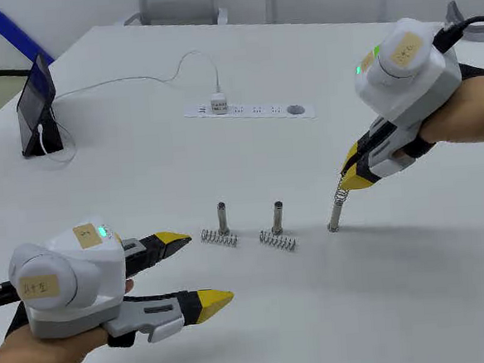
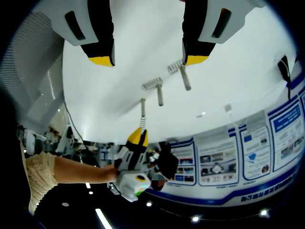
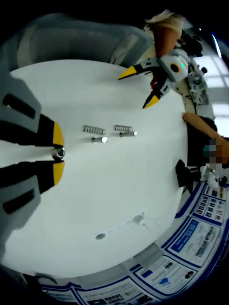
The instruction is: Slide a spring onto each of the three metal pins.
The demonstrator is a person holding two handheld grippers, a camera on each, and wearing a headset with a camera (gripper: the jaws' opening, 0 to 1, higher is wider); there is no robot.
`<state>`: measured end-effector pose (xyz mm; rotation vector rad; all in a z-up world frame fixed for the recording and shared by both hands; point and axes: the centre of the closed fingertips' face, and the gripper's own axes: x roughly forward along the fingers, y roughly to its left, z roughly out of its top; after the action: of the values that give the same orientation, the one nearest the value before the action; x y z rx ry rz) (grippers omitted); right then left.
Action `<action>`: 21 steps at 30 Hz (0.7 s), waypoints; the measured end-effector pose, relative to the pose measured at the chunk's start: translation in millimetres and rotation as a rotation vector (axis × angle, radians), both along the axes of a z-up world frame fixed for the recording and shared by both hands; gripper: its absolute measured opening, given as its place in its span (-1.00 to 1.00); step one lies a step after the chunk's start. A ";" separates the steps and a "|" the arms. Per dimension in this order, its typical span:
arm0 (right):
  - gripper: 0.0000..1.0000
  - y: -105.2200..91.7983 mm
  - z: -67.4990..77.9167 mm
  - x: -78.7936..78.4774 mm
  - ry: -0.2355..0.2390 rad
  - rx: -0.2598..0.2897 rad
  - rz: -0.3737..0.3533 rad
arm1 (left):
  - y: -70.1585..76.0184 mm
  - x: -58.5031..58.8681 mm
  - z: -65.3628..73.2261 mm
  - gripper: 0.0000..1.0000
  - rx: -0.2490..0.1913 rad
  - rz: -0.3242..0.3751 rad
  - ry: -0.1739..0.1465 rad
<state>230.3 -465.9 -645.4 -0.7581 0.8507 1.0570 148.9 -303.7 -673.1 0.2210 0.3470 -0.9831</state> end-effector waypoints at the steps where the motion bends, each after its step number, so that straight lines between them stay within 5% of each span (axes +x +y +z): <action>1: -0.76 -0.2 -0.8 0.2 0.001 -0.004 0.001 | 0.2 0.1 0.1 0.15 -0.001 0.001 0.000; 21: -0.76 1.9 -30.5 -3.5 0.069 -0.042 -0.006 | 3.9 -1.9 -3.0 0.14 -0.001 0.011 0.008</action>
<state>226.7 -464.0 -675.8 -0.7574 0.9363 1.0672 146.9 -299.8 -676.1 0.2142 0.3552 -0.9739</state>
